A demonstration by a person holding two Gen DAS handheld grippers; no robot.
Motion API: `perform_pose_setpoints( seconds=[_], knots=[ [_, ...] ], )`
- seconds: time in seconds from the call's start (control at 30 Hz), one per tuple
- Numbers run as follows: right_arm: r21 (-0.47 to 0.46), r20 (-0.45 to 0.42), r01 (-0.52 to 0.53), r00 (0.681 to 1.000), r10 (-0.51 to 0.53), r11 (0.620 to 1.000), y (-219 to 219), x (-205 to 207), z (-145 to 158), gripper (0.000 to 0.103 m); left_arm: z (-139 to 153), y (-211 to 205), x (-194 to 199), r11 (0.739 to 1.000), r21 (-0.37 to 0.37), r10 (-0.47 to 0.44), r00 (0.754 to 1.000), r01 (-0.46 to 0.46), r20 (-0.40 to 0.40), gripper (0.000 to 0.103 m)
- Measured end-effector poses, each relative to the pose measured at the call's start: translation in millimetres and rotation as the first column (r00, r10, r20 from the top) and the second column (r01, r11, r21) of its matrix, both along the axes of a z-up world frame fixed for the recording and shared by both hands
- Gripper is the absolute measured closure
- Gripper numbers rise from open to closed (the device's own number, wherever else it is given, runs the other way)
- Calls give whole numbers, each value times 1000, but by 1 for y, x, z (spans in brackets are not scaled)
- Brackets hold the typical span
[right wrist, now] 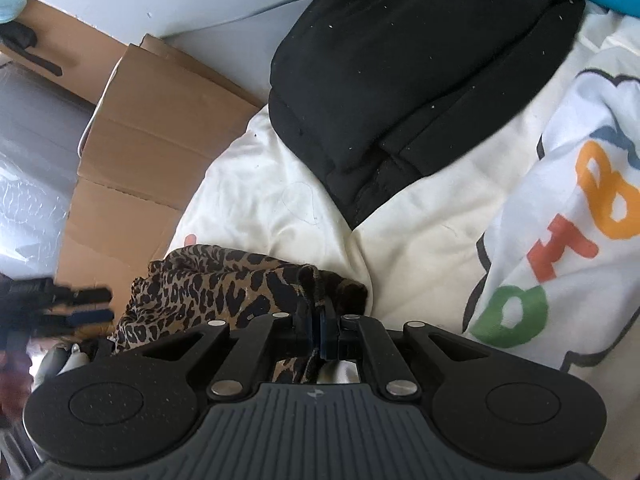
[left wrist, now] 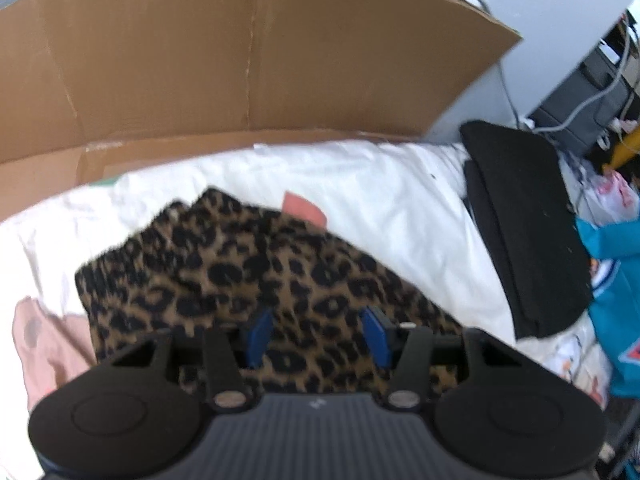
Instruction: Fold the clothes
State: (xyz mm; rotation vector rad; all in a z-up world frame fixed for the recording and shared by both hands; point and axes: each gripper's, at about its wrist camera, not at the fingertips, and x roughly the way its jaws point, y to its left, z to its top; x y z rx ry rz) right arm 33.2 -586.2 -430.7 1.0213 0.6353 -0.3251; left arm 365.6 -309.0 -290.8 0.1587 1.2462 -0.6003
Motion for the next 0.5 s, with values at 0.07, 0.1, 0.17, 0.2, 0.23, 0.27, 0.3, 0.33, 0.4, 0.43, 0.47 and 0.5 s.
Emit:
perform_pose_setpoints(
  seconds=[0.07,0.1,0.17,0.2,0.23,0.27,0.3,0.33,0.4,0.43,0.47,0.5],
  knots=[
    [-5,-1,-5,1000,5,1000,0,0,1,101,-3,-7,11,1000,15,21,1000,-21,2,51],
    [-8,-1,-7,1000,7,1000,0,1,1,101,-5,-10,17,999,22,31,1000,-31,3,51],
    [-17,-3,-12,1000,12,1000,1,2,1,101,-9,-17,28,998,37,52,999,-52,6,56],
    [-19,-3,-13,1000,13,1000,1,2,1,101,-11,-21,34,996,58,60,998,-61,11,56],
    [-21,-4,-15,1000,15,1000,1,2,1,101,-13,-24,37,995,76,65,998,-66,15,56],
    [-20,-4,-16,1000,16,1000,0,2,1,101,-16,-27,42,993,93,71,997,-72,18,56],
    [-21,-5,-18,1000,18,1000,0,2,1,101,-18,-28,46,991,105,81,997,-83,19,57],
    [-22,-5,-20,1000,20,1000,0,2,0,101,-20,-30,50,989,117,92,996,-93,19,57],
    [-26,-7,-24,1000,24,999,0,3,0,101,-24,-30,58,983,127,133,991,-131,0,57],
    [-28,-8,-26,1000,26,999,0,4,0,101,-26,-29,62,979,124,162,987,-158,-17,59],
    [-28,-9,-27,1000,27,999,0,4,0,101,-29,-28,65,975,117,197,980,-191,-40,59],
    [-26,-9,-27,1000,26,999,0,4,-1,101,-32,-28,68,970,113,225,972,-217,-61,59]
  ],
)
